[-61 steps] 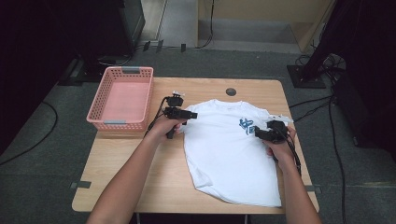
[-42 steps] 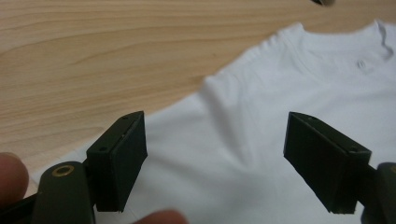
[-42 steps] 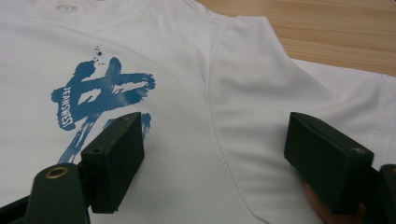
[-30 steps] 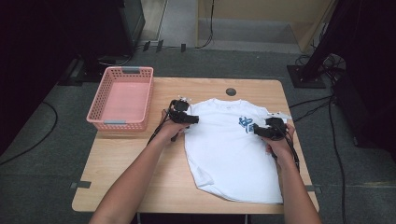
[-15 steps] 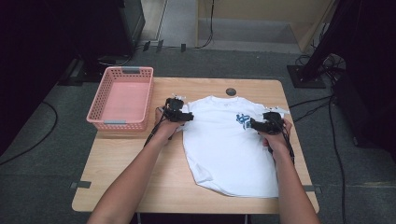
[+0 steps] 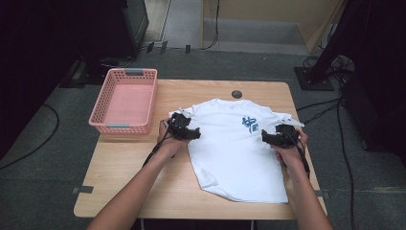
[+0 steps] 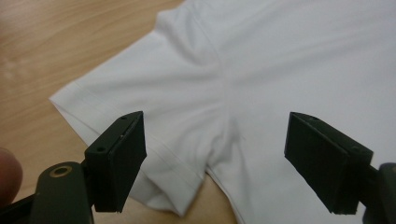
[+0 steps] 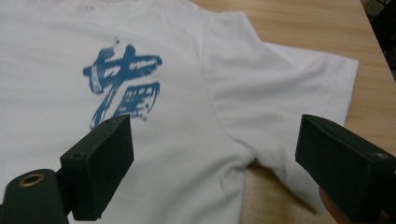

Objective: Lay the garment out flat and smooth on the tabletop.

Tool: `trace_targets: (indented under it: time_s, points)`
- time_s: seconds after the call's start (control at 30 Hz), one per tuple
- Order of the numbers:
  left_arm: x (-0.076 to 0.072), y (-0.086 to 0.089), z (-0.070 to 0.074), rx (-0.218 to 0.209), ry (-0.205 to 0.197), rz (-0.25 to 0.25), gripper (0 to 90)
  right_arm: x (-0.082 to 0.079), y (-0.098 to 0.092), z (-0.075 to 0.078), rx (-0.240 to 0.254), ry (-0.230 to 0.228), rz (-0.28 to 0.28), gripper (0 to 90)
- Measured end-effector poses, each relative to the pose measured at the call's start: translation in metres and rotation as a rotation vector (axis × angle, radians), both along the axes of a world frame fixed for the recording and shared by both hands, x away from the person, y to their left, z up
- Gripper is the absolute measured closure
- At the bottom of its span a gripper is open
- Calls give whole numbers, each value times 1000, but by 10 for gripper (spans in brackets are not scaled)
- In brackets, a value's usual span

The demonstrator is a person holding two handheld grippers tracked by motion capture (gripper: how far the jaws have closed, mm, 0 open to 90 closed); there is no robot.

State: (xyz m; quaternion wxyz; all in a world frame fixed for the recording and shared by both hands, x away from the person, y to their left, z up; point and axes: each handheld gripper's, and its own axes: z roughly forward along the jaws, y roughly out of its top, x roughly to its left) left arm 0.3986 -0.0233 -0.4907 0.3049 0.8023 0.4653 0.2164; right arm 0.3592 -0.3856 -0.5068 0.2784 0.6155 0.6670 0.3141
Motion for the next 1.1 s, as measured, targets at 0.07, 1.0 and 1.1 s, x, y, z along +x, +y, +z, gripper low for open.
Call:
trace_targets:
  time_s: [0.07, 1.0, 1.1]
  points:
    - [-10, -2, -3, 17, -4, -15, 213, -9, 0, -2, -14, 7, 6, 112]
    - [-72, 18, -20, 37, -6, -79, 213, -81, 8, -20, -50, 7, 67, 113]
    - [-75, 27, -20, 23, 6, -102, 212, -80, 5, -20, -19, 23, 65, 113]
